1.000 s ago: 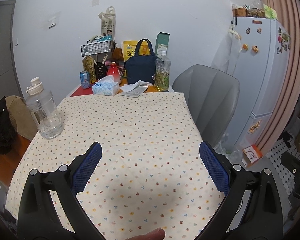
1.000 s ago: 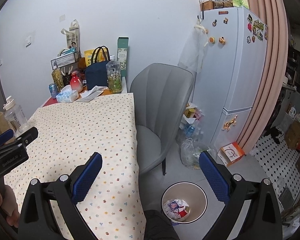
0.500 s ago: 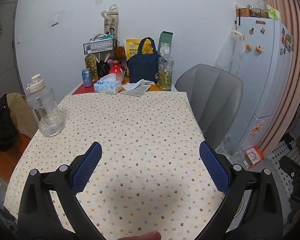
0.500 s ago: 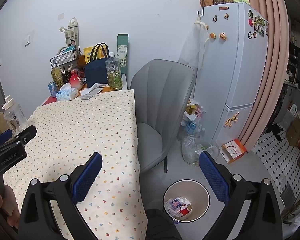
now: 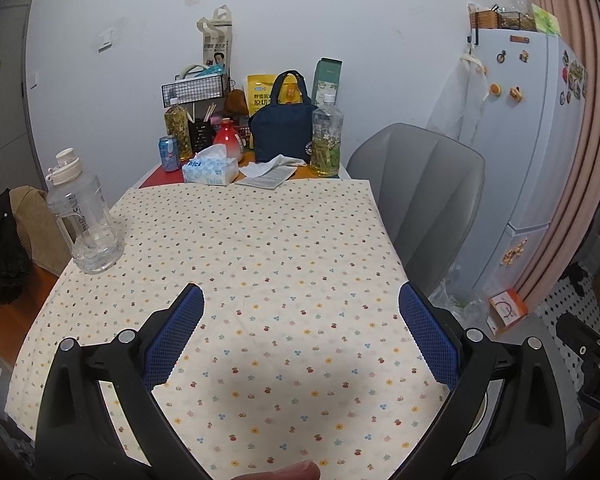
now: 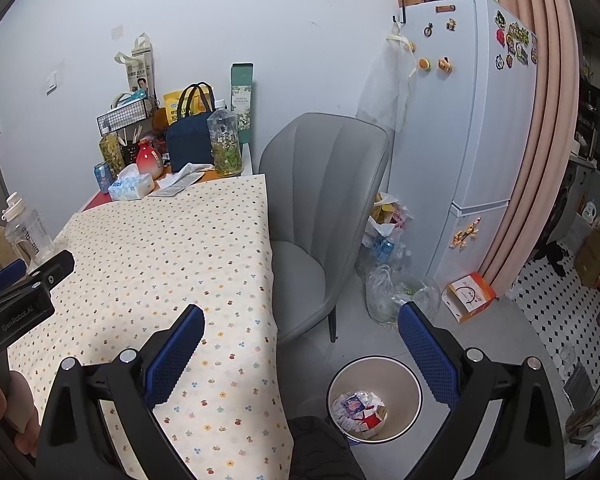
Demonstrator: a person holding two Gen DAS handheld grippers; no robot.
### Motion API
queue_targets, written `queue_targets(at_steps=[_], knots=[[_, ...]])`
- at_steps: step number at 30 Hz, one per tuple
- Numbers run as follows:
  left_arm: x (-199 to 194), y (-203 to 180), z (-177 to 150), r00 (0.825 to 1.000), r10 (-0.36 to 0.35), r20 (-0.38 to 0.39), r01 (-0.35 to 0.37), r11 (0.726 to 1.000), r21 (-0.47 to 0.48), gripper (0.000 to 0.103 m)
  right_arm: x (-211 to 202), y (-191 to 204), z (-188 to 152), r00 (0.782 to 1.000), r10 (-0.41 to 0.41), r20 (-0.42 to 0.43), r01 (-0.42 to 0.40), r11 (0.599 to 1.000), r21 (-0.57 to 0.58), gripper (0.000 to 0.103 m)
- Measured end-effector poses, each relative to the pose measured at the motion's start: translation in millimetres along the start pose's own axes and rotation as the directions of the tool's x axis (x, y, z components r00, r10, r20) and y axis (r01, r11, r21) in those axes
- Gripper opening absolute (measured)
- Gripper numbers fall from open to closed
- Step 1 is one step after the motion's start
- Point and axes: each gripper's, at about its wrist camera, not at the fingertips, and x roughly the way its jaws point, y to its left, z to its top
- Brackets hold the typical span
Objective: Collect trash
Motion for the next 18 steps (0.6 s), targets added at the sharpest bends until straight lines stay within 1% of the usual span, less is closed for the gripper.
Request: queue_targets(at_steps=[18], knots=[[3.5, 3.4, -0.1, 1.0, 0.007, -0.003, -0.007, 1.0, -0.005, 0.097, 5.1, 4.8, -0.9, 1.0, 0.011, -0.01, -0.011, 1.0, -0.005, 0.095]])
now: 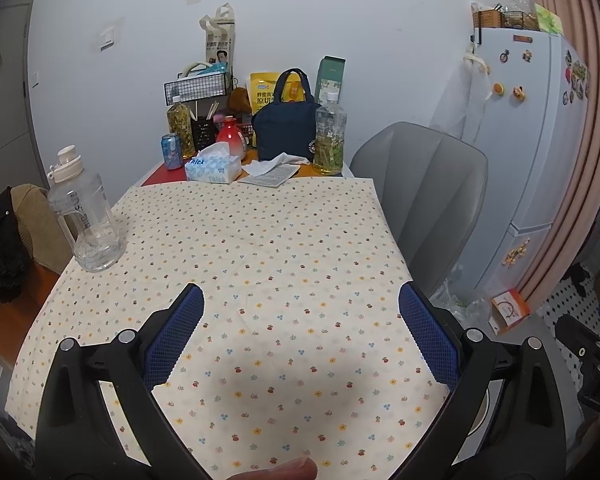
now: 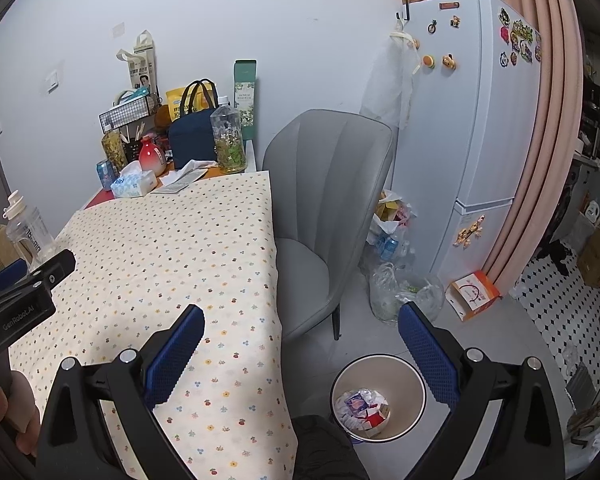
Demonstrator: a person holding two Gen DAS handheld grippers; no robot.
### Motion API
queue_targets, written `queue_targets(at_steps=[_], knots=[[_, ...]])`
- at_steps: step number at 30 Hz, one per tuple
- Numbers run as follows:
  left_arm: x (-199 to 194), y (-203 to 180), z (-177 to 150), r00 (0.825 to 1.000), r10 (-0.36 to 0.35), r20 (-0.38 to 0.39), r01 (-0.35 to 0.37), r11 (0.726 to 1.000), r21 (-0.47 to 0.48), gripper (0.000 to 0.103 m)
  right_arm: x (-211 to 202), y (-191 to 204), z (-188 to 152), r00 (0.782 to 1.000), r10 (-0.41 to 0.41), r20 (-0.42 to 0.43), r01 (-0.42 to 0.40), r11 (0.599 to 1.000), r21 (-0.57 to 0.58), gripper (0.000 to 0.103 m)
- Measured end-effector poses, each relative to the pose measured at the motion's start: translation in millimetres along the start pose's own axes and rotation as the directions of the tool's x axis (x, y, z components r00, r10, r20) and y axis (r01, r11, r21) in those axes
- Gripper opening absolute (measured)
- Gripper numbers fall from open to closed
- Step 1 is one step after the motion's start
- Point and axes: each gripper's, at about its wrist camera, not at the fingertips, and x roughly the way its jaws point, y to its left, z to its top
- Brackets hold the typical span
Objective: Collect trash
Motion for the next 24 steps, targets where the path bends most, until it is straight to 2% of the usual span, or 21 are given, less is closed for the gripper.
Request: queue_targets(at_steps=[24], knots=[[0.9, 2.5, -3.5, 1.0, 0.0, -0.006, 0.0, 1.0, 0.0, 0.097, 0.5, 1.4, -1.8, 1.0, 0.002, -0.002, -0.002, 1.0, 0.001, 0.095]])
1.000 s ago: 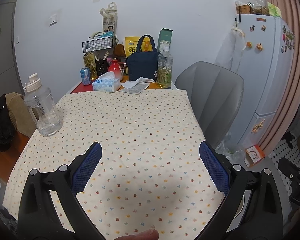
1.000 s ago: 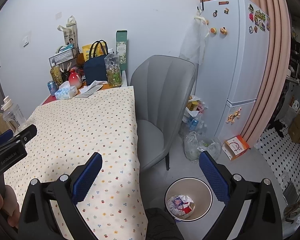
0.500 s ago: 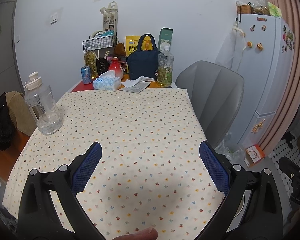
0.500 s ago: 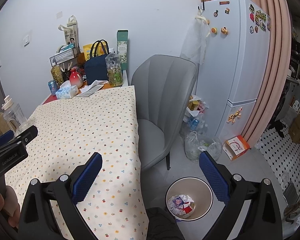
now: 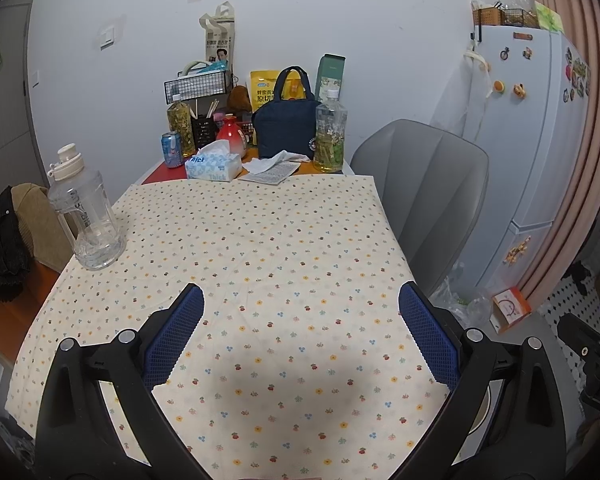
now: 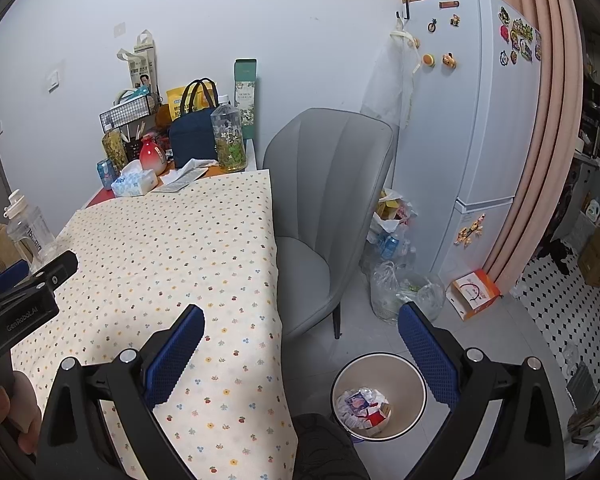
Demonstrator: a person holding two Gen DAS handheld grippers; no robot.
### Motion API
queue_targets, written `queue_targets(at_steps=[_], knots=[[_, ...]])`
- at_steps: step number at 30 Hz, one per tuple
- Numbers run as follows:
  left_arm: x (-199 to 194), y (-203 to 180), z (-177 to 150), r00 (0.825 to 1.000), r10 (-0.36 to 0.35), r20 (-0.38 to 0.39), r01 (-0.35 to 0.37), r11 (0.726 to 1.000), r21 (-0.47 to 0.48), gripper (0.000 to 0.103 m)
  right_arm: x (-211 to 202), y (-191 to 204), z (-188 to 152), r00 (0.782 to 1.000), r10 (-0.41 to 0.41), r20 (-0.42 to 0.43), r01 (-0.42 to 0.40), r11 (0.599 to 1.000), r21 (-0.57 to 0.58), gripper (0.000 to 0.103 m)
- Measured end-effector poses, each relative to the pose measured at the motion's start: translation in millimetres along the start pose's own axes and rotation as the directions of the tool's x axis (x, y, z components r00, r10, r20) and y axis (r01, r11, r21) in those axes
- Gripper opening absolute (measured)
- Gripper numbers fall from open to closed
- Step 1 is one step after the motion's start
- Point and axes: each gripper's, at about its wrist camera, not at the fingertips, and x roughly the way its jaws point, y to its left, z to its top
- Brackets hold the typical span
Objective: Collect trash
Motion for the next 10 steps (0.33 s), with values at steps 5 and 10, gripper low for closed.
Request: queue_targets(at_steps=[5, 10], knots=[[2.4, 0.8, -1.6, 1.0, 0.0, -0.008, 0.0, 1.0, -0.002, 0.097, -0.1, 0.5, -0.9, 1.0, 0.0, 0.0, 0.0, 1.0, 0.0, 0.095], [5.8, -1.8, -1.5, 1.0, -0.004, -0.017, 0.004, 1.0, -0.003, 0.097, -0.1, 0.2, -0.6, 1.0, 0.0, -0.001, 0.0, 1.0, 0.0, 0.095]])
